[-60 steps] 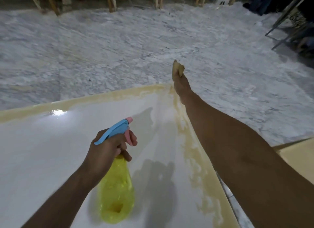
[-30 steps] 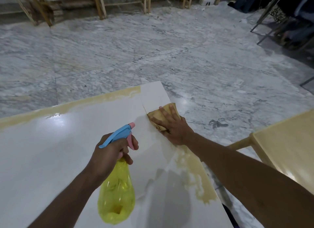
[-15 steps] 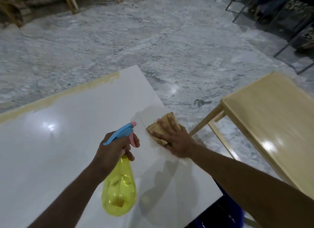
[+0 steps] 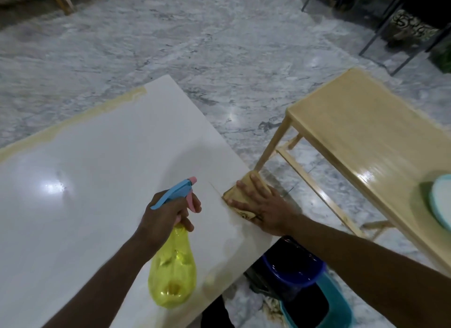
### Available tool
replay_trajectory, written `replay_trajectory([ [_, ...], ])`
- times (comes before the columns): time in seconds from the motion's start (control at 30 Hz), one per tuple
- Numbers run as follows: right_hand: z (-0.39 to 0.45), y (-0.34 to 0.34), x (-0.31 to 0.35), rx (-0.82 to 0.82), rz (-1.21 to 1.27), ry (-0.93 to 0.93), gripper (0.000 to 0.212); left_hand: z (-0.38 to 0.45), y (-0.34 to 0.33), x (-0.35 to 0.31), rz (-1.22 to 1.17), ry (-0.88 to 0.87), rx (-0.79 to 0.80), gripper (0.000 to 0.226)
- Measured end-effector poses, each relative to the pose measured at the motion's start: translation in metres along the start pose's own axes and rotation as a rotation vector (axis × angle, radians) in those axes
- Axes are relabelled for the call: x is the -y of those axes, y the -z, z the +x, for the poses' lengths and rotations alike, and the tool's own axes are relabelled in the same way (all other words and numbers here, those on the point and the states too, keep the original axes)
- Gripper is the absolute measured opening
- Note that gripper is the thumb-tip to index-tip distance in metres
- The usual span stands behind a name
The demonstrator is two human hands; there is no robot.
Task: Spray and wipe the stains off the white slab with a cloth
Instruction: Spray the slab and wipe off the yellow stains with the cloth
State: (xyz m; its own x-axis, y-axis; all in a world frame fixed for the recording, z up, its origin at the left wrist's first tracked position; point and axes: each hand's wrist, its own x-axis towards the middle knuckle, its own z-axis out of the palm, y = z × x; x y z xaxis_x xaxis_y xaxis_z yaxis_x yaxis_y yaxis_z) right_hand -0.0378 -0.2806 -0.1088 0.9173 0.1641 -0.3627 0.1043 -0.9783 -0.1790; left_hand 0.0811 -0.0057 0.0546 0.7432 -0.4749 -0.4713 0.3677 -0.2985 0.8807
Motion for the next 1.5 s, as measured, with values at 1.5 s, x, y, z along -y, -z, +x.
replay_trajectory([
  [1.5, 0.013, 0.094, 0.395, -0.378, 2.296, -0.413, 0.056, -0.21, 0.224, 0.105, -0.002, -0.054, -0.136, 0.025],
])
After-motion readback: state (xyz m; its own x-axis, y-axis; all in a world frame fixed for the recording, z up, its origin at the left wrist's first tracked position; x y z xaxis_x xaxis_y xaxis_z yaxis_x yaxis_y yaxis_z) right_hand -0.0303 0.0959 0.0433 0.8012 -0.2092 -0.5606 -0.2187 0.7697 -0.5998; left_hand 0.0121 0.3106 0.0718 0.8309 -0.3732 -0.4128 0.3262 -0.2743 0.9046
